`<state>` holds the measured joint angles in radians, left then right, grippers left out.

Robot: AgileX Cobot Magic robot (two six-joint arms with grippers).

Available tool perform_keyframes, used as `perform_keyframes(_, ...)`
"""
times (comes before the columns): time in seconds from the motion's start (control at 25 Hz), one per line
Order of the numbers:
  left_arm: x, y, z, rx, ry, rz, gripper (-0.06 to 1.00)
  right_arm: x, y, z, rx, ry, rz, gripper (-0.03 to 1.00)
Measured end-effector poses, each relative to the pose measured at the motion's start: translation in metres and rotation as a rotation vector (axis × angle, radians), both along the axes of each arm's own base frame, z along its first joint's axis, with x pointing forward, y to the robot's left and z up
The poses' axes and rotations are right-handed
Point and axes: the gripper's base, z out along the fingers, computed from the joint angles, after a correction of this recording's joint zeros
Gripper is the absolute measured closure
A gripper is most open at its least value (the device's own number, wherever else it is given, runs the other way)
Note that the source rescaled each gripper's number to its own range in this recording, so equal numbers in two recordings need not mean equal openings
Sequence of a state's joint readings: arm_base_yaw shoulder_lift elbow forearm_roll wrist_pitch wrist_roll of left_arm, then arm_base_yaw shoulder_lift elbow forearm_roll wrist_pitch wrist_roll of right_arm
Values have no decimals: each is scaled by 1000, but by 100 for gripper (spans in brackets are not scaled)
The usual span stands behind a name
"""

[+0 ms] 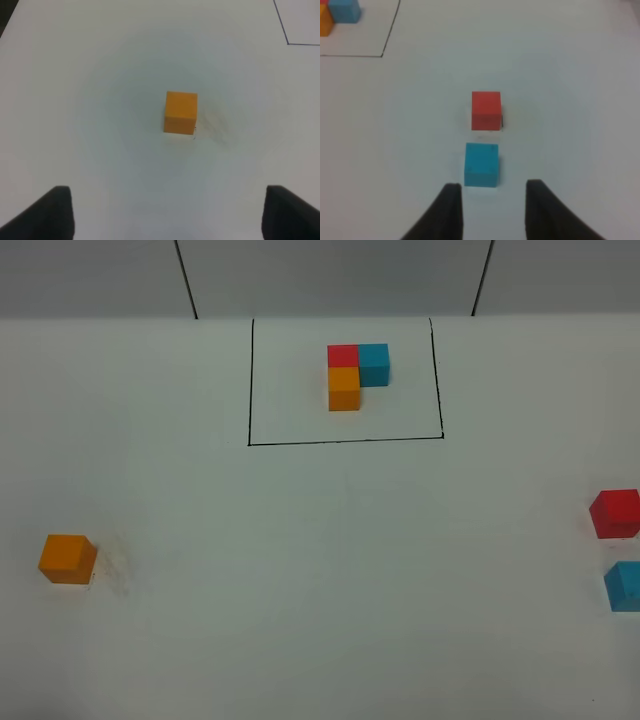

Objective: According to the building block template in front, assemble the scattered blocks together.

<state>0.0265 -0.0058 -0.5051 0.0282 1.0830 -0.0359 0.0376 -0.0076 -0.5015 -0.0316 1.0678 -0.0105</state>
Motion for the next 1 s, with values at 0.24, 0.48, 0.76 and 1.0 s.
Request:
perform_keyframes(0.24,2,0,2,-1,6,1,23,0,0,0,0,0,0,97)
perform_keyframes(0.48,35,1,39,-44,93,29,23,0,0,0,0,0,0,97)
perform_keyframes(0.76,120,3,57,-50,386,38,23,0,0,0,0,0,0,97)
perform_keyframes(1.0,185,5,25,-51,619,40,23,0,0,0,0,0,0,97)
